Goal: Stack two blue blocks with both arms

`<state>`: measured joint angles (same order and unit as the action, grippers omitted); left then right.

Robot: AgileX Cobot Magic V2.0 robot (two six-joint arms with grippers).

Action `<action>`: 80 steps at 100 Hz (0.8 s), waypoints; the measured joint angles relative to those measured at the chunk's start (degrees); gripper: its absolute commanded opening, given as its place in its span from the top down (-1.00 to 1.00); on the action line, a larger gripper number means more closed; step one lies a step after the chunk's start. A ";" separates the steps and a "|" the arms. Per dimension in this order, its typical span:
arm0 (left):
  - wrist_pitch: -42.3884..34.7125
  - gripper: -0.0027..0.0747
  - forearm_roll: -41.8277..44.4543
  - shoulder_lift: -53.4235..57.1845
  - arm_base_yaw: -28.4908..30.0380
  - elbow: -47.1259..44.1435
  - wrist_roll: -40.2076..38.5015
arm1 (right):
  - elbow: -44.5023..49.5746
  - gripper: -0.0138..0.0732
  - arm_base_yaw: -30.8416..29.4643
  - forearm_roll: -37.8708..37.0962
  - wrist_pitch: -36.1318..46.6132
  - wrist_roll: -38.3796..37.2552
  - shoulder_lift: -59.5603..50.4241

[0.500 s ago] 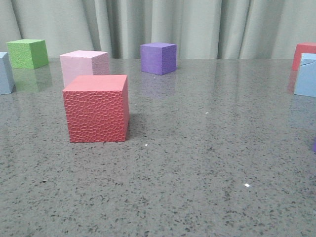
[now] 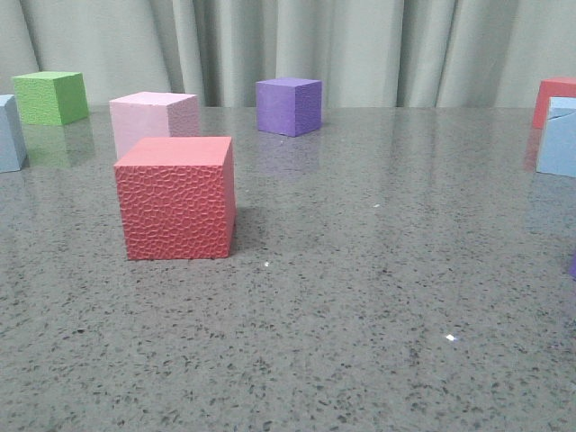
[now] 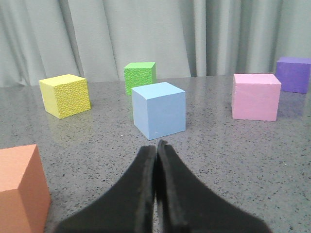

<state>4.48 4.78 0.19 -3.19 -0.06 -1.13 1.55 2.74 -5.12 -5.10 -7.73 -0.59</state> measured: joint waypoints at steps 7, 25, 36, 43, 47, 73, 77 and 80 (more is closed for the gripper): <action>0.00 0.98 0.00 0.00 0.00 0.00 0.00 | 0.00 0.84 0.00 -3.36 0.00 0.73 0.00; 0.00 0.98 0.00 0.00 0.00 0.00 0.00 | 0.00 0.84 0.00 -7.47 0.00 1.23 0.00; 0.00 0.98 0.00 0.00 0.00 0.00 0.00 | 0.00 0.84 0.00 -7.96 0.00 1.32 0.00; 0.00 0.98 0.00 0.00 0.00 0.00 0.00 | 0.00 0.84 0.00 -8.08 0.12 1.32 0.00; 0.00 0.98 0.00 0.00 0.00 0.00 0.00 | 0.00 0.84 0.00 -8.08 0.37 1.32 0.00; -0.78 0.98 -0.87 0.00 0.00 0.00 0.00 | -0.12 0.84 0.00 -8.20 8.48 1.32 0.00; -0.55 0.98 -1.29 0.00 0.00 0.15 0.00 | -0.56 0.84 0.00 -8.09 8.59 1.32 0.00; 0.24 0.98 -1.70 0.00 0.00 0.28 0.00 | -1.34 0.84 0.00 -7.95 8.30 1.32 0.00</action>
<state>4.72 3.08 0.19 -3.19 0.22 -1.13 0.22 2.74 -13.07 3.20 -6.41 -0.59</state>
